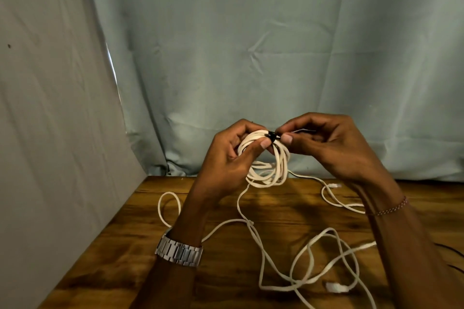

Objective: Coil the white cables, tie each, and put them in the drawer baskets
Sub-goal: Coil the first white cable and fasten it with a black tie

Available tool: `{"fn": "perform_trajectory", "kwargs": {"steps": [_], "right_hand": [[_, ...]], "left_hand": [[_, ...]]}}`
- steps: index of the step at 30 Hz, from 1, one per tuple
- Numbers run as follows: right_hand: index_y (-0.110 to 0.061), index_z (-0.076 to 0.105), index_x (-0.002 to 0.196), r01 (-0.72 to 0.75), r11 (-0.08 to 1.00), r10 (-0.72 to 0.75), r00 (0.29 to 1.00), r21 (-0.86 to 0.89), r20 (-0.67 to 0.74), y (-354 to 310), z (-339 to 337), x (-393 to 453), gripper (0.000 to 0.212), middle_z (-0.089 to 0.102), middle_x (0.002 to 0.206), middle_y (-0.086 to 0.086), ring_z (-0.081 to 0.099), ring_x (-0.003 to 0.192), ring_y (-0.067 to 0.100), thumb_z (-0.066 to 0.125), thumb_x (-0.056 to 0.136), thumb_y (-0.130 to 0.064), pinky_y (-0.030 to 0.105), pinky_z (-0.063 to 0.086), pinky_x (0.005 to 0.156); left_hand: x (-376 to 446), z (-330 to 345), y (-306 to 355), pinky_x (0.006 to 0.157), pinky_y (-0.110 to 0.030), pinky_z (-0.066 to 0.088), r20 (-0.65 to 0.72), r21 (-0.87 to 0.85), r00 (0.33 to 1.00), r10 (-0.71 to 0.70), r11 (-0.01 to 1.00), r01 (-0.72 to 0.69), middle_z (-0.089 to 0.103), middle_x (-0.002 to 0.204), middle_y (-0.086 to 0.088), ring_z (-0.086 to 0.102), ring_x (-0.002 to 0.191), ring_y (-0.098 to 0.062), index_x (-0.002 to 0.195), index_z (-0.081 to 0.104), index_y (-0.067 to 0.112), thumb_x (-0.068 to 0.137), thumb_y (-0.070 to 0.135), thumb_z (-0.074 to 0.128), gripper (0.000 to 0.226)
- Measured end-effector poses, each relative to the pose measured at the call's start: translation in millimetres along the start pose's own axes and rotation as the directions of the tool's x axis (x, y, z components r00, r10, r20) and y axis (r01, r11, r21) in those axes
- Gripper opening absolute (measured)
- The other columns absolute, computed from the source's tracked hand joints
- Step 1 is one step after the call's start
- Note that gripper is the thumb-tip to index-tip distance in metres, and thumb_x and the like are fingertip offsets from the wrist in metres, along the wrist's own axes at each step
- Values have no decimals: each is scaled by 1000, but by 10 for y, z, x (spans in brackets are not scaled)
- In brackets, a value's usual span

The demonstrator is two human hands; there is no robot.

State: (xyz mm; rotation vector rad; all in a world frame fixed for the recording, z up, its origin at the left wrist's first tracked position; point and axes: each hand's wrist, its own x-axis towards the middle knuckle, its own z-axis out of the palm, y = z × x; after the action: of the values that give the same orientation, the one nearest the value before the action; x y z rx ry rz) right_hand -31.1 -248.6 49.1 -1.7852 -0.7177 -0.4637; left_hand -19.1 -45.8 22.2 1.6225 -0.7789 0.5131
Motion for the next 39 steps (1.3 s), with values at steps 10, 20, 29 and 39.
{"fn": "perform_trajectory", "kwargs": {"steps": [10,20,29,39], "right_hand": [[-15,79,104,-130,991,132,989,-31,69,-32,-45,-18,22,79,97,-2,75,94,16,73,84,-23,34,60,90],[-16,80,97,-112,991,109,993,-68,-39,-52,93,-6,12,79,88,-4,76,86,13,73,88,-19,28,61,83],[-1,76,83,-184,974,186,983,132,-3,2,57,-3,18,77,83,14,76,83,30,79,74,-16,37,62,83],[-23,76,108,-13,980,11,1000,-199,-11,-111,139,-11,32,76,101,-9,73,94,7,81,78,-33,24,60,83]], "left_hand": [[-14,18,8,71,-24,53,43,40,999,30,999,-32,71,93,-8,68,84,-21,106,65,5,95,10,66,12],[-6,7,2,73,-24,53,20,68,999,42,997,-44,71,91,-2,68,85,-16,105,65,9,96,14,65,11],[-3,-5,-10,77,-30,55,69,106,996,54,992,-61,71,94,-3,68,88,-20,107,67,8,97,11,64,11],[1,3,-62,73,-37,58,-23,161,999,33,987,-29,71,91,-2,68,83,-18,106,67,11,95,13,68,12]]}}
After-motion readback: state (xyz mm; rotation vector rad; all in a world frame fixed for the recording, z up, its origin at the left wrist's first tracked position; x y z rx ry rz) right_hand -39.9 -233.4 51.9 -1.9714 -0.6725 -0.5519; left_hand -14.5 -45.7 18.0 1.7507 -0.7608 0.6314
